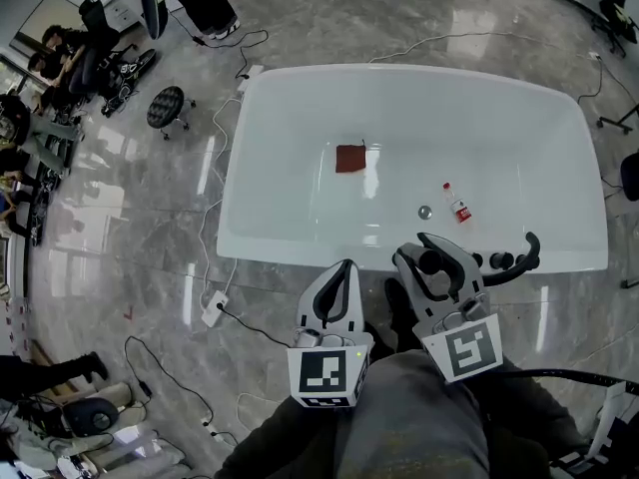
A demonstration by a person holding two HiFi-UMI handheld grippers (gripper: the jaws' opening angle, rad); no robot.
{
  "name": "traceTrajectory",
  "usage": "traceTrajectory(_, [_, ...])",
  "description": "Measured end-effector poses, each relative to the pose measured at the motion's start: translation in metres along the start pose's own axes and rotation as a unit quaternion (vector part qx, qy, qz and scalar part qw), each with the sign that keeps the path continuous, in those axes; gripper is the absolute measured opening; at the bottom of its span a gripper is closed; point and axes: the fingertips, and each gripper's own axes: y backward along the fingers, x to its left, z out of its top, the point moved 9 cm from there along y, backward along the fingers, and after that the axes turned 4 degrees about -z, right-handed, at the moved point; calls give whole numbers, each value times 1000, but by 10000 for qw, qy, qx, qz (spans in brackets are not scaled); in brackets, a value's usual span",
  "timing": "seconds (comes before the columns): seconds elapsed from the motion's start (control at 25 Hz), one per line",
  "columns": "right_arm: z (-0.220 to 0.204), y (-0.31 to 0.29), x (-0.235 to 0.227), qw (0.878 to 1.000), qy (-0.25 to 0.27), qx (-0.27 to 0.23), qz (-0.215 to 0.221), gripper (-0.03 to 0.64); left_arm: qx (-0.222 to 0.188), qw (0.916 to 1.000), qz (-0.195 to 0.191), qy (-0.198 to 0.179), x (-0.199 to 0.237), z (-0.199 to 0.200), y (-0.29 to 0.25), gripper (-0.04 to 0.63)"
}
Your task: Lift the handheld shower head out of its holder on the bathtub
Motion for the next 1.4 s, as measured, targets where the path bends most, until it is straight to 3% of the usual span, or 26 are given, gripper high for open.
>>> traceTrajectory(0.68, [9,18,2,9997,106,-223,-24,137,-123,9999,-32,-111,-16,3,13,3])
traceTrajectory(1.4, [43,94,47,9950,390,-901,-187,137,-448,9986,-40,-267,-48,-7,90,3])
